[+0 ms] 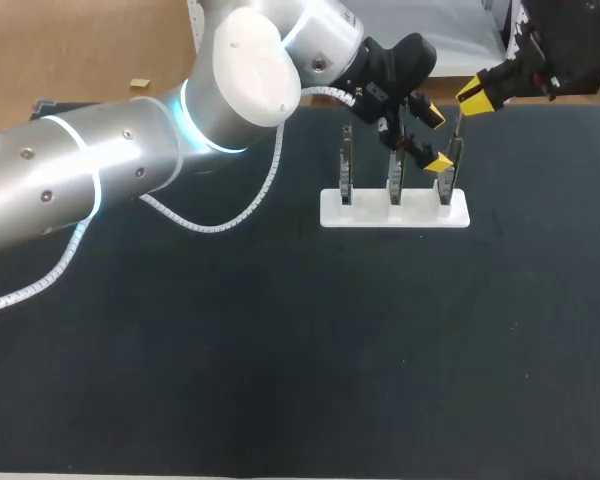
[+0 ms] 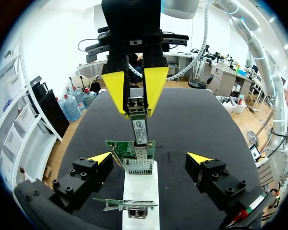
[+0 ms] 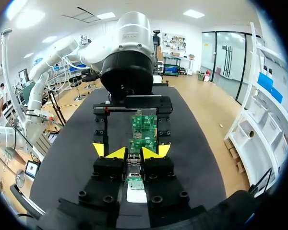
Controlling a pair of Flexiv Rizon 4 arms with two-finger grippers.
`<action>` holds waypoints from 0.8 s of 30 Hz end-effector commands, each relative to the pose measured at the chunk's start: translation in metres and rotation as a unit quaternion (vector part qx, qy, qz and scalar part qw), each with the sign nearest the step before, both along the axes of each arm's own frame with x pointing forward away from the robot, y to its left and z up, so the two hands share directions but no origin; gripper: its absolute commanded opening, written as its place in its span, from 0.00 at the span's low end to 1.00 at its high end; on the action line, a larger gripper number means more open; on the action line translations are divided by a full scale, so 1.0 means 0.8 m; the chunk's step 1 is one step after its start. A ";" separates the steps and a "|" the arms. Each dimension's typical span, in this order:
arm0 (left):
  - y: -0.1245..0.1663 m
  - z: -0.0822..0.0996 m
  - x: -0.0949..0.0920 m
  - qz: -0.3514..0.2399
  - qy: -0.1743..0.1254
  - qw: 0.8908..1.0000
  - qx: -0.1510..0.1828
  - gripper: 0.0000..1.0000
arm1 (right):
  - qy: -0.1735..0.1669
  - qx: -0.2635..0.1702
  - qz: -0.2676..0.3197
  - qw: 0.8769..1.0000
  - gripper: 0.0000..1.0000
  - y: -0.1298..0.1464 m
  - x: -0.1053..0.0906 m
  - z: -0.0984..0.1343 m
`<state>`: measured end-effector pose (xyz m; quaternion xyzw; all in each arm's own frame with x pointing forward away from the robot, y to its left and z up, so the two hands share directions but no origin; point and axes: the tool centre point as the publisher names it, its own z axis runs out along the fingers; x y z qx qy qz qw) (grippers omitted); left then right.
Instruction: Pick up the optical module with the left hand, and insert it into the network port with the right hand.
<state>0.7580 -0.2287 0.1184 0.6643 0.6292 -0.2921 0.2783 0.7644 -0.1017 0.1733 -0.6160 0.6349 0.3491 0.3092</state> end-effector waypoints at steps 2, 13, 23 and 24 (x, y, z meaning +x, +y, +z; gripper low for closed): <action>-0.002 0.001 0.003 -0.001 0.002 1.000 0.003 1.00 | -0.004 0.003 0.000 1.000 0.00 0.001 0.001 0.001; -0.002 0.001 0.003 -0.001 0.002 1.000 0.003 1.00 | -0.005 0.003 -0.001 1.000 0.00 0.002 0.000 0.000; -0.002 0.001 0.003 -0.001 0.002 1.000 0.003 1.00 | -0.001 -0.002 -0.002 1.000 0.00 0.001 -0.001 -0.005; -0.002 0.001 0.003 -0.001 0.002 1.000 0.003 1.00 | -0.001 -0.002 -0.002 1.000 0.00 0.001 -0.001 -0.005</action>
